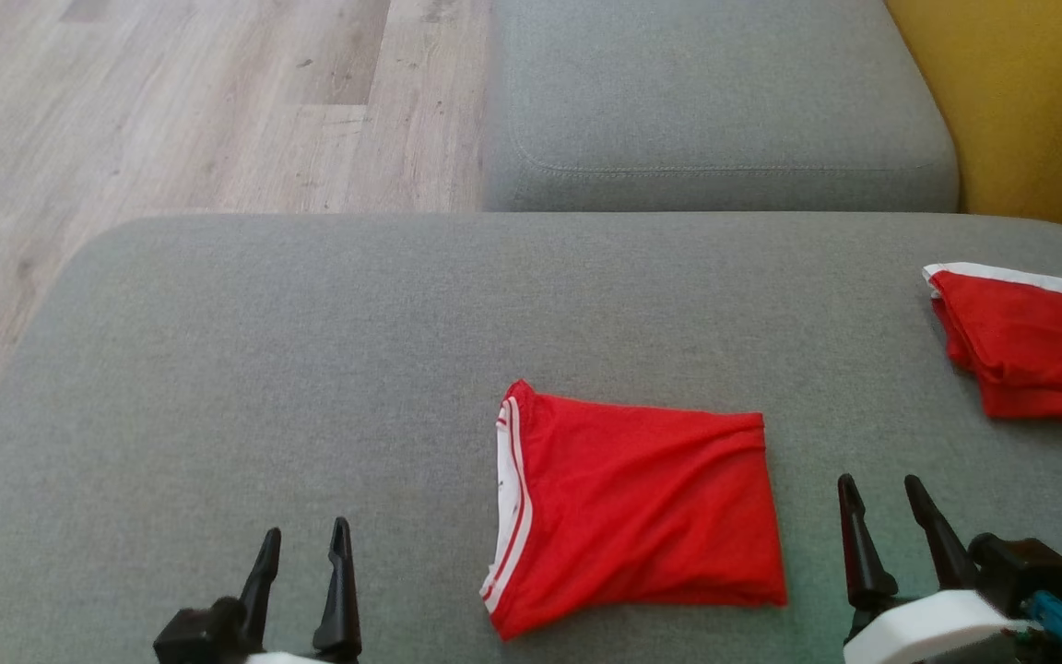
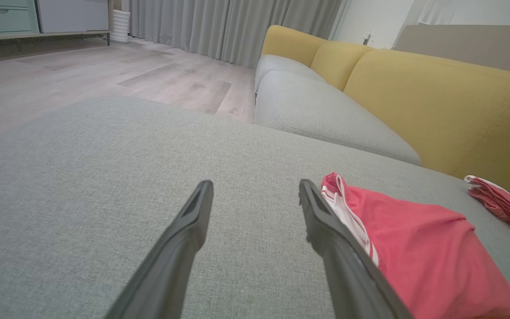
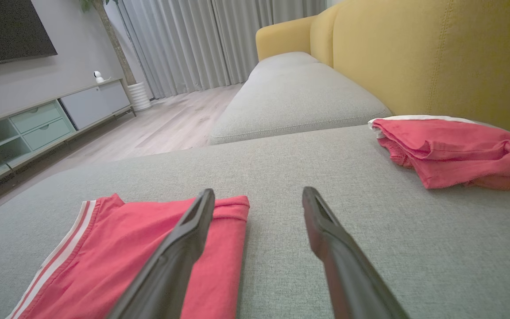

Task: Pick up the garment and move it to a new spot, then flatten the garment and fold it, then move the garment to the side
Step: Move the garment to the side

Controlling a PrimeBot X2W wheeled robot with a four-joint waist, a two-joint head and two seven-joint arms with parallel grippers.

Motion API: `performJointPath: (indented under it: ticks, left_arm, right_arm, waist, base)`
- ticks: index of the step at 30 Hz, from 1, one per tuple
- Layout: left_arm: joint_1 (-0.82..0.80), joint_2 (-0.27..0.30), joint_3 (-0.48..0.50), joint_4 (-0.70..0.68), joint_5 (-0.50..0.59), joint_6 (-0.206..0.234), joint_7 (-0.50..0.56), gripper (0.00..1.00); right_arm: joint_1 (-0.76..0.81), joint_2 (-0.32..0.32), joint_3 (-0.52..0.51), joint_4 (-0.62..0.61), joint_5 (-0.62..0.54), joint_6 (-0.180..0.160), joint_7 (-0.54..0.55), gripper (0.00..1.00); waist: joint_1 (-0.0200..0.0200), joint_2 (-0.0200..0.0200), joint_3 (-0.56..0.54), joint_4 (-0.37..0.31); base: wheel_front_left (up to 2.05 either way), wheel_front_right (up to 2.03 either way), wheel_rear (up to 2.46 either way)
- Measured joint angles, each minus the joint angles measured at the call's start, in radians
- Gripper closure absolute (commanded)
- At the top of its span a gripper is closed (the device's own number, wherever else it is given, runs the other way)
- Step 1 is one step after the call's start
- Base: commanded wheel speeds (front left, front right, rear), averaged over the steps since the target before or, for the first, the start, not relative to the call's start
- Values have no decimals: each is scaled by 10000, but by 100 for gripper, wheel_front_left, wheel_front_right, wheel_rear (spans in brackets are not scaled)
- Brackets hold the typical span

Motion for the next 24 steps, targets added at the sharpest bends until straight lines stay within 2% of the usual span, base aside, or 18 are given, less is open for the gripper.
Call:
performJointPath:
  ticks: [7,13,17,24]
  left_arm:
    - [-1,8,-13,-4,0,31,0,0]
    - [-8,10,-81,-4,2,31,75,0]
    - [-11,12,-92,2,2,38,75,0]
    - [-12,-12,-132,148,2,27,67,0]
  right_arm:
    - [-4,2,-29,123,-121,0,194,0]
    - [-148,4,-196,504,-343,0,1158,0]
    - [-723,6,-378,936,-564,0,2213,0]
    - [-1568,6,-646,1783,-759,2,3446,0]
  waist:
    - [0,0,49,57]
    - [0,0,126,322]
    - [0,0,233,601]
    - [1,0,539,1266]
  base:
    - [0,0,0]
    - [0,0,0]
    - [0,0,0]
    - [0,0,0]
